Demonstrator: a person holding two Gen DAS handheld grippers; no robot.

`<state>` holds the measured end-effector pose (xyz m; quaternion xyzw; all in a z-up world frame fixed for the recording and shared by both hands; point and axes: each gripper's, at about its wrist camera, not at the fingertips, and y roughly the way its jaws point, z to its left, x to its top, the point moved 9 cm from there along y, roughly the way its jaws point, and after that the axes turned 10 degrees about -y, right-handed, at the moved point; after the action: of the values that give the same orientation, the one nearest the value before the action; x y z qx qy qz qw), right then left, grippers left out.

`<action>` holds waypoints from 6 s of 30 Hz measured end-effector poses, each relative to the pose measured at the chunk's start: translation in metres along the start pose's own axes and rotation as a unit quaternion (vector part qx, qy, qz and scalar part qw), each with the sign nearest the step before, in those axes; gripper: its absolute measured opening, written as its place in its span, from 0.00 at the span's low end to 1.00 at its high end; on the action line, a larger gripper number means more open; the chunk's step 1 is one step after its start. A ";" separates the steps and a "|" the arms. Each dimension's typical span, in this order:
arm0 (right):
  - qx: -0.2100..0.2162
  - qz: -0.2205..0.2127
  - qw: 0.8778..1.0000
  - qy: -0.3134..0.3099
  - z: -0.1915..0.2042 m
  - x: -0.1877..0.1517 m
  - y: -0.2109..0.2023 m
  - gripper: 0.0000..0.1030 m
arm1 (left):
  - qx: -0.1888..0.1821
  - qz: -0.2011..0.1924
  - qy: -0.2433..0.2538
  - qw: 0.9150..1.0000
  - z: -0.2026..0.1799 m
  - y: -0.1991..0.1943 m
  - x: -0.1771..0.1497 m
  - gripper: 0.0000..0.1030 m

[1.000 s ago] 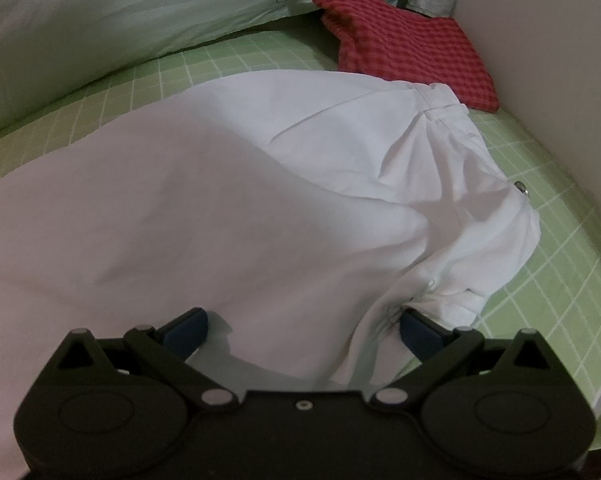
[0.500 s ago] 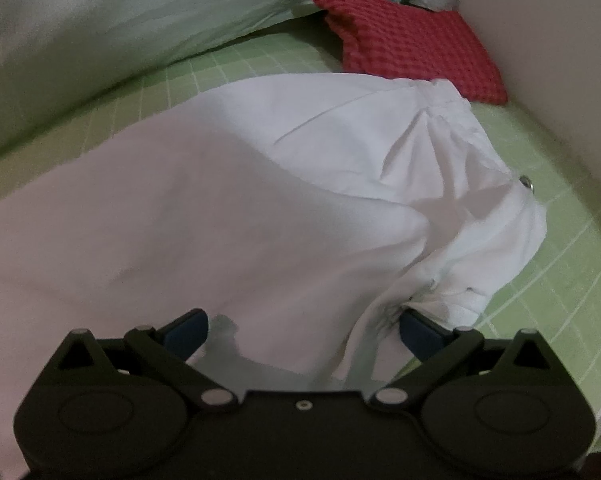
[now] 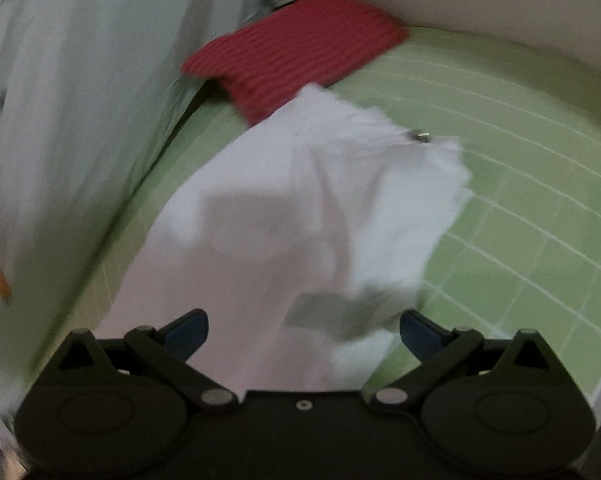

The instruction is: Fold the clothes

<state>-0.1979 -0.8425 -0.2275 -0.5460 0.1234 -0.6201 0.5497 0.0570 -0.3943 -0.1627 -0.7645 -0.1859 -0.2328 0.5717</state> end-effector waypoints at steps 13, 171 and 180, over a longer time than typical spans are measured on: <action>-0.089 -0.002 0.995 -0.038 -0.062 0.037 0.044 1.00 | 0.026 0.009 0.002 1.000 -0.001 -0.006 0.001 0.90; -0.009 -0.015 0.941 -0.337 0.055 -0.068 -0.038 0.94 | -0.175 0.026 -0.141 0.974 -0.082 -0.049 -0.068 0.81; 0.033 -0.029 0.929 -0.368 0.145 -0.086 -0.031 0.94 | -0.037 0.036 -0.106 0.993 -0.003 -0.040 -0.065 0.83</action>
<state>-0.1139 -0.6964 -0.1968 -0.7207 -0.1244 -0.3946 0.5562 -0.0192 -0.3874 -0.1672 -0.8116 -0.2086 -0.1367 0.5283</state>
